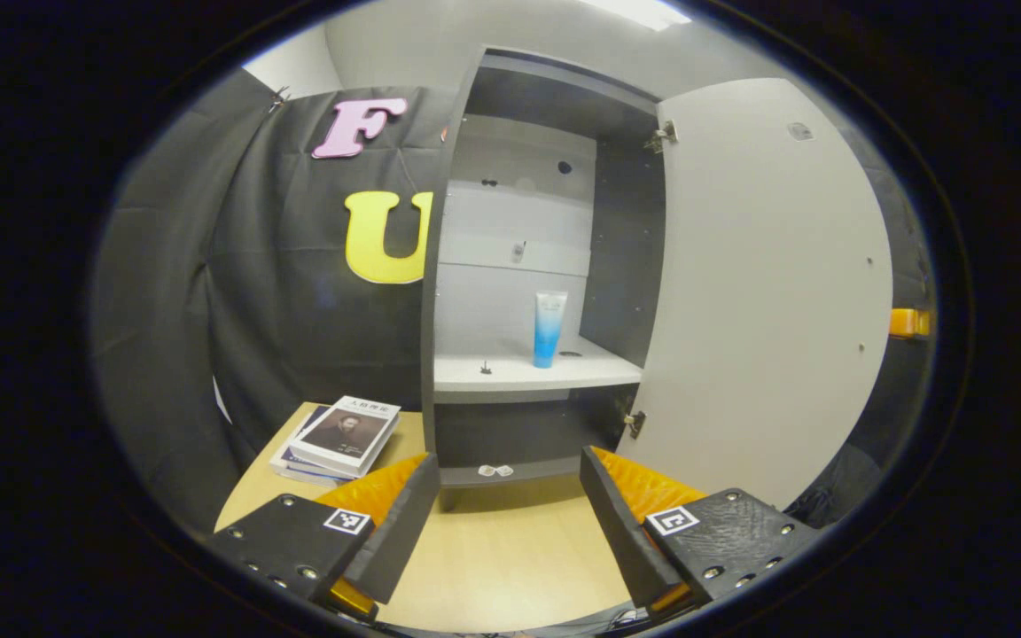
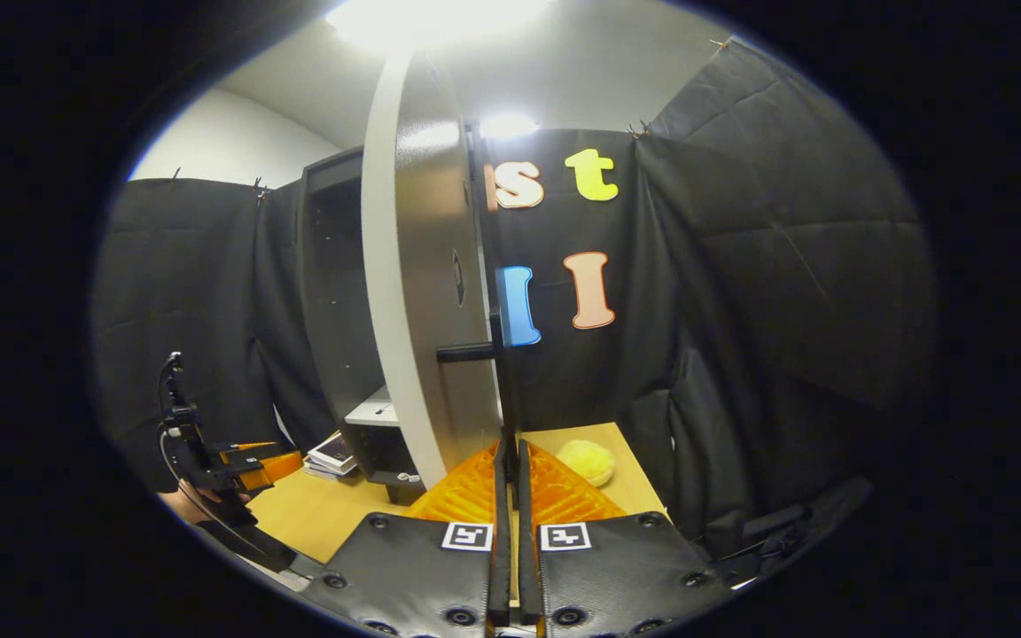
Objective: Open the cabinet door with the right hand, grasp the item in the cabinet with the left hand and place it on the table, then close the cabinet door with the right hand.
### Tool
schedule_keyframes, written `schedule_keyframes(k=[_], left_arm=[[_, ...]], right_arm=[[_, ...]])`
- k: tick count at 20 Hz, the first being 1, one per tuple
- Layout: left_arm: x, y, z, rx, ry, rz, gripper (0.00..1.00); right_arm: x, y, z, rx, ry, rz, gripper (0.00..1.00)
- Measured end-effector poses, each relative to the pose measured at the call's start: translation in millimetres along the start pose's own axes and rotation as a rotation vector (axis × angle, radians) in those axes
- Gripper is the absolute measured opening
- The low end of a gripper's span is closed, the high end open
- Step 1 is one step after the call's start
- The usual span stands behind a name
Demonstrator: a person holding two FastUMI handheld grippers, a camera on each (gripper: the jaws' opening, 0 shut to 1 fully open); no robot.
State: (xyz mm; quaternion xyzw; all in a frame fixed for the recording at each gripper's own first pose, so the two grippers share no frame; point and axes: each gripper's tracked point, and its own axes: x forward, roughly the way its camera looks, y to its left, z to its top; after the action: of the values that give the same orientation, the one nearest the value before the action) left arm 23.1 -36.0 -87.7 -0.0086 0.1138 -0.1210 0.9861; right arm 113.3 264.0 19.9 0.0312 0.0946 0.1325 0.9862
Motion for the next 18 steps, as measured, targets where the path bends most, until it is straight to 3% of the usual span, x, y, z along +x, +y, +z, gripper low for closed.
schedule_keyframes(k=[1, 4, 10, 11, 12, 18], left_arm=[[2.5, 1.3, 2.0, 0.009, 0.002, -0.003, 0.97], [10.4, 0.3, 13.6, 0.033, -0.024, -0.026, 0.97], [63.7, -18.5, 42.7, 0.004, -0.099, -0.081, 0.96], [72.4, -22.2, 50.7, 0.005, -0.111, -0.085, 0.97], [81.0, -26.5, 56.9, 0.007, -0.121, -0.086, 0.96], [134.2, -41.5, 93.8, 0.031, -0.141, -0.094, 0.98]], right_arm=[[-0.5, -1.1, -2.3, 0.007, 0.011, 0.000, 0.00], [-7.4, -14.4, -4.1, 0.048, 0.008, -0.070, 0.03], [-2.8, -45.0, 5.5, 0.195, -0.061, -0.287, 0.02], [0.6, -50.2, 9.5, 0.194, -0.075, -0.308, 0.10], [3.0, -56.7, 11.2, 0.185, -0.087, -0.325, 0.00], [24.9, -92.6, 27.6, 0.121, -0.128, -0.390, 0.00]])
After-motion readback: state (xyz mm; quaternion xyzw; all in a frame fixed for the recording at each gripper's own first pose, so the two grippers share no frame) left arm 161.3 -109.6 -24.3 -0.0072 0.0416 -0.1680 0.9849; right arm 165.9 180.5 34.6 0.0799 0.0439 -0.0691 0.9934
